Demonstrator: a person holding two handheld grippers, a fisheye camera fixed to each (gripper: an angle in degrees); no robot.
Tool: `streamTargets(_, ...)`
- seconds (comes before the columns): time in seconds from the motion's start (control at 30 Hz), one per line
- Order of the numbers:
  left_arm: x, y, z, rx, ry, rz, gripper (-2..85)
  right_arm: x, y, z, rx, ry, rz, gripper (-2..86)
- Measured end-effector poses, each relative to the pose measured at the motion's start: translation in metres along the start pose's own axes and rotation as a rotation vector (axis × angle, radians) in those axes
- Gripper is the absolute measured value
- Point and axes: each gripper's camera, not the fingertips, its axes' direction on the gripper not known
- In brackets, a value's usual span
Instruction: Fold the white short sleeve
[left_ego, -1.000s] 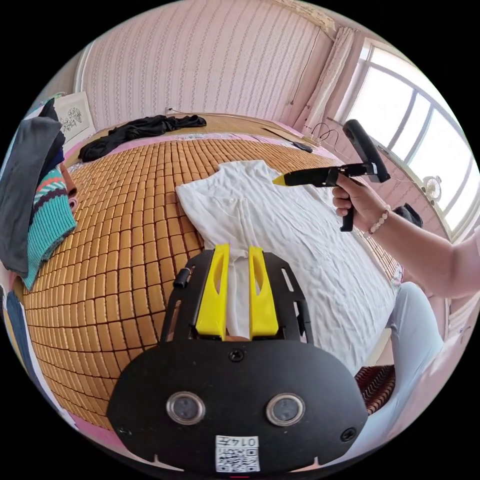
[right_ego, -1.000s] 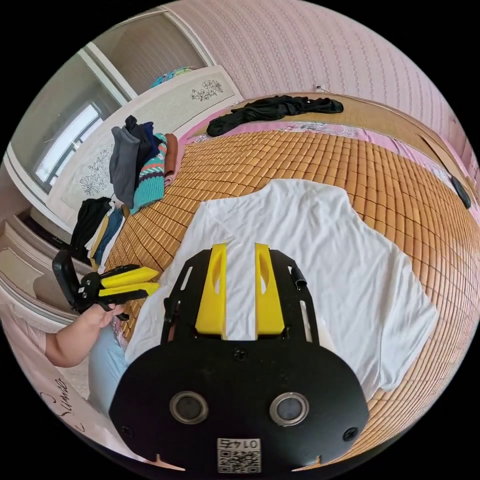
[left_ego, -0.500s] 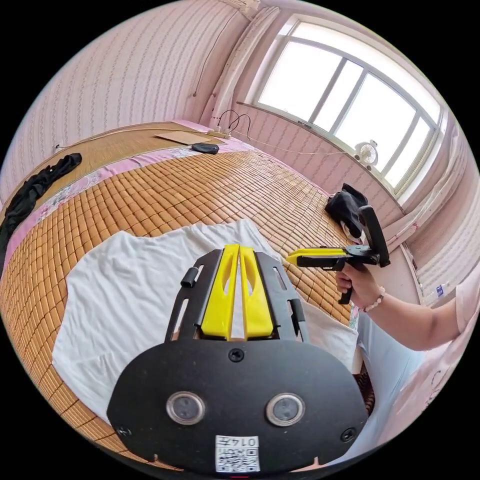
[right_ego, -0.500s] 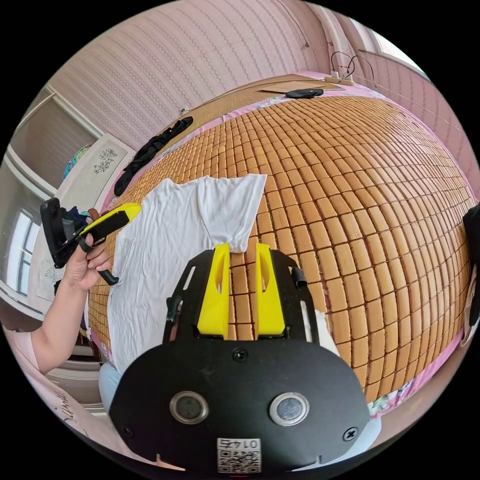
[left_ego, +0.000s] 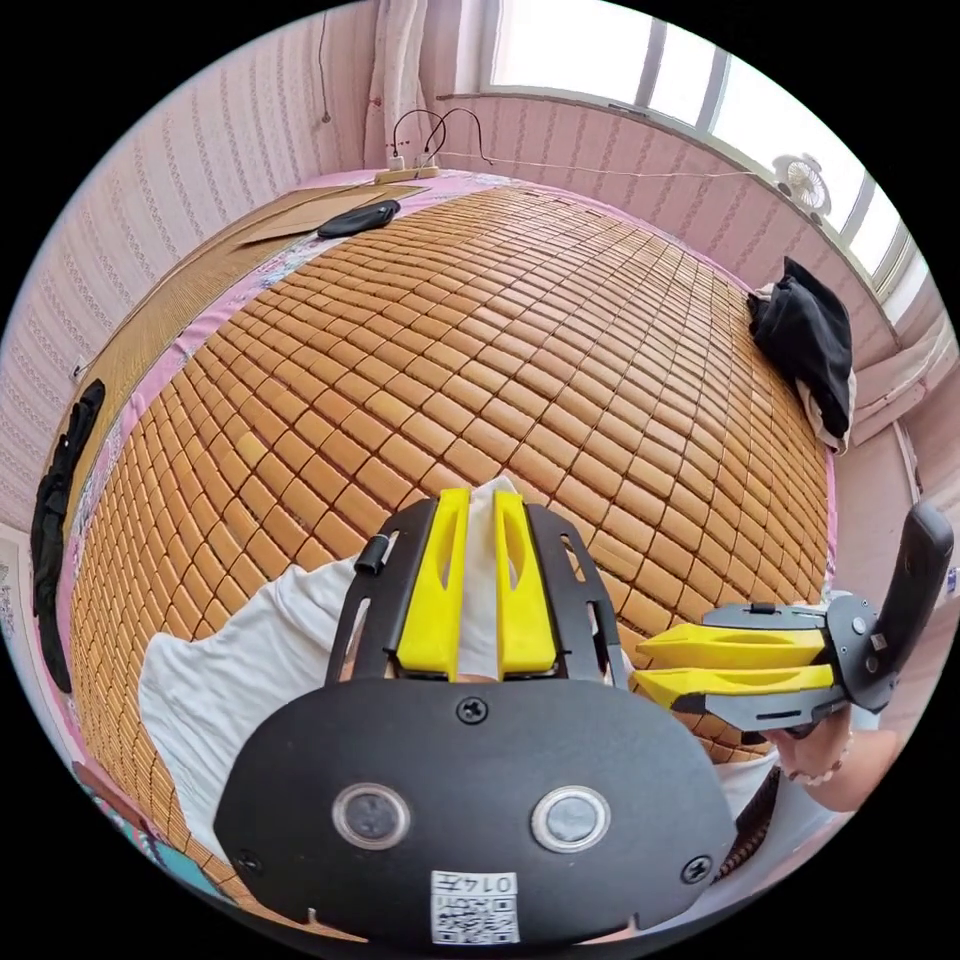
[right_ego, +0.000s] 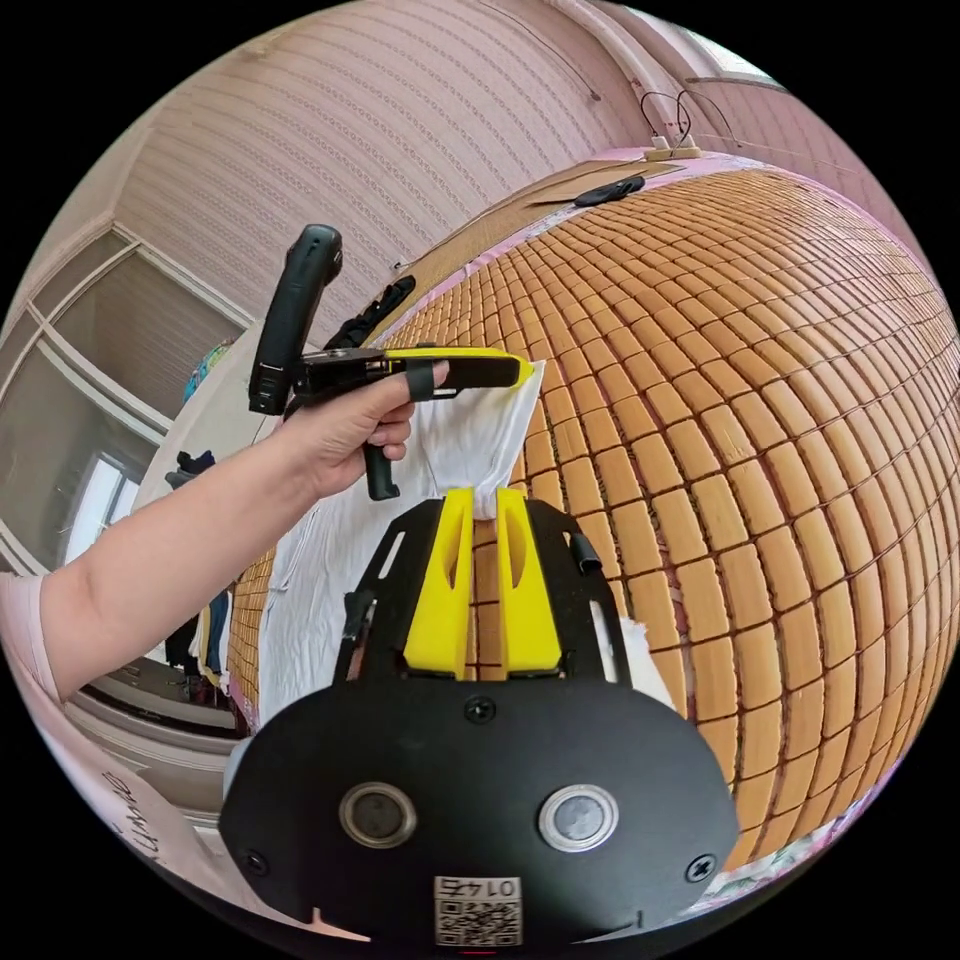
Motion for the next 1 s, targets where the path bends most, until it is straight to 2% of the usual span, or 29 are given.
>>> streamTargets(0.1, -0.002, -0.006, 0.001, -0.012, 0.027, 0.014, -0.2, 0.004, -0.002, 0.002, -0.035, 0.008, 0.007, 1.2)
streamTargets(0.2, -0.015, -0.01, -0.007, -0.008, 0.055, -0.057, -0.8, 0.002, -0.004, -0.004, -0.023, 0.04, -0.014, 0.5)
streamTargets(0.37, -0.044, 0.053, -0.083, 0.243, 0.028, -0.11, -0.9, -0.021, -0.007, -0.028, 0.086, -0.009, -0.19, 0.2)
streamTargets(0.47, -0.051, 0.12, -0.112, 0.329, -0.062, -0.167, -0.7, -0.041, -0.001, -0.033, 0.043, -0.07, -0.317, 0.2)
streamTargets(0.57, -0.055, 0.167, -0.105, 0.288, -0.088, -0.232, 0.4, -0.056, 0.01, -0.026, -0.042, -0.127, -0.388, 0.2)
streamTargets(0.77, -0.07, 0.201, -0.1, 0.228, -0.045, -0.349, 4.8, -0.072, 0.021, -0.016, -0.182, -0.129, -0.449, 0.0)
streamTargets(1.0, -0.087, 0.164, -0.104, 0.256, 0.006, -0.326, 4.0, -0.096, -0.005, -0.005, -0.188, -0.078, -0.483, 0.2)
